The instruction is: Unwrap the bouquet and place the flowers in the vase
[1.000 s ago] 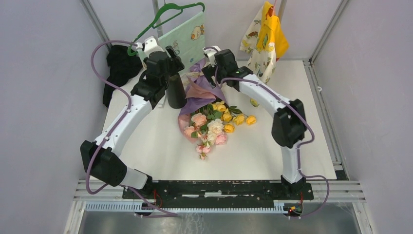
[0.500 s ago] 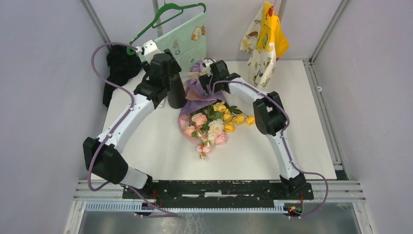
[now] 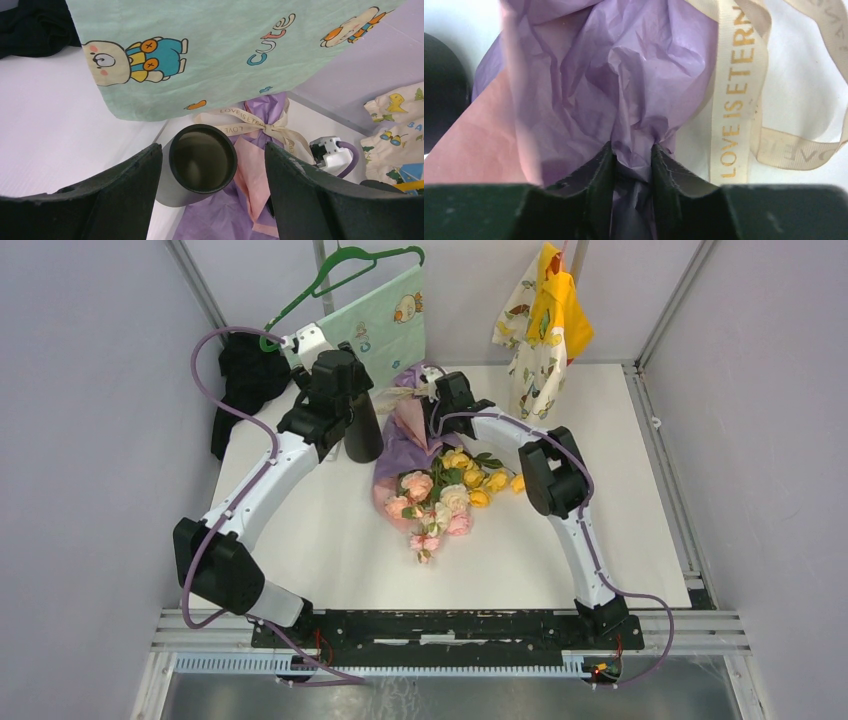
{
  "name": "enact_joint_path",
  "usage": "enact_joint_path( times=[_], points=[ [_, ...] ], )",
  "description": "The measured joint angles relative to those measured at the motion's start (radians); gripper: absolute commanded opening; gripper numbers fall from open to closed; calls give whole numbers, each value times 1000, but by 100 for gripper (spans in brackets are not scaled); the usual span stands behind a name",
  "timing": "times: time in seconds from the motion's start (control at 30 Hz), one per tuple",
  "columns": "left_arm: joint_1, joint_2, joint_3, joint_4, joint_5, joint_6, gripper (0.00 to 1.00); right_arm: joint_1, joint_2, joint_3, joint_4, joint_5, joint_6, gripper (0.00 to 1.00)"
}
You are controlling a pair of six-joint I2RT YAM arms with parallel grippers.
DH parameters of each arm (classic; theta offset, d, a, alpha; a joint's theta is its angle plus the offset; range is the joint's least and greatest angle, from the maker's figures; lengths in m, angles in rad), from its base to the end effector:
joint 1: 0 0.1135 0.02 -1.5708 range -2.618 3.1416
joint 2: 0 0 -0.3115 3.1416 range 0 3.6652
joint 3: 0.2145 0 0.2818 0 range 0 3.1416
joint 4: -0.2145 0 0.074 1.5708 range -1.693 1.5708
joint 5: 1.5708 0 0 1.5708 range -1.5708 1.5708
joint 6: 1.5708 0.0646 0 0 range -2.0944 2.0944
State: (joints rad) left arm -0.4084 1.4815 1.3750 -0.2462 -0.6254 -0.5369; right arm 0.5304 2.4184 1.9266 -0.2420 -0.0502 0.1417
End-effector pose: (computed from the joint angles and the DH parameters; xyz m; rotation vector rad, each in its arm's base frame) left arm 0.3738 -0.1206 0.4105 -0.5234 1.7796 -0.0537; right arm 0.5396 0.3202 0.1497 -0.4769 2.2878 0.3981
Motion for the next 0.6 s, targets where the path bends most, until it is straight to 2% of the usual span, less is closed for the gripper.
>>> enact_joint_path(
  times=[0.07,0.4,0.6],
  points=[
    [0,0,0,0,0,0,81,1,-14,-29,20,1,6,20],
    [0,24,0,0,10,0,81,-20,-243,-381,83,103,10,9],
    [-3,37,-1,0,59,0,81,-23,-449,-671,109,145,14,8]
  ],
)
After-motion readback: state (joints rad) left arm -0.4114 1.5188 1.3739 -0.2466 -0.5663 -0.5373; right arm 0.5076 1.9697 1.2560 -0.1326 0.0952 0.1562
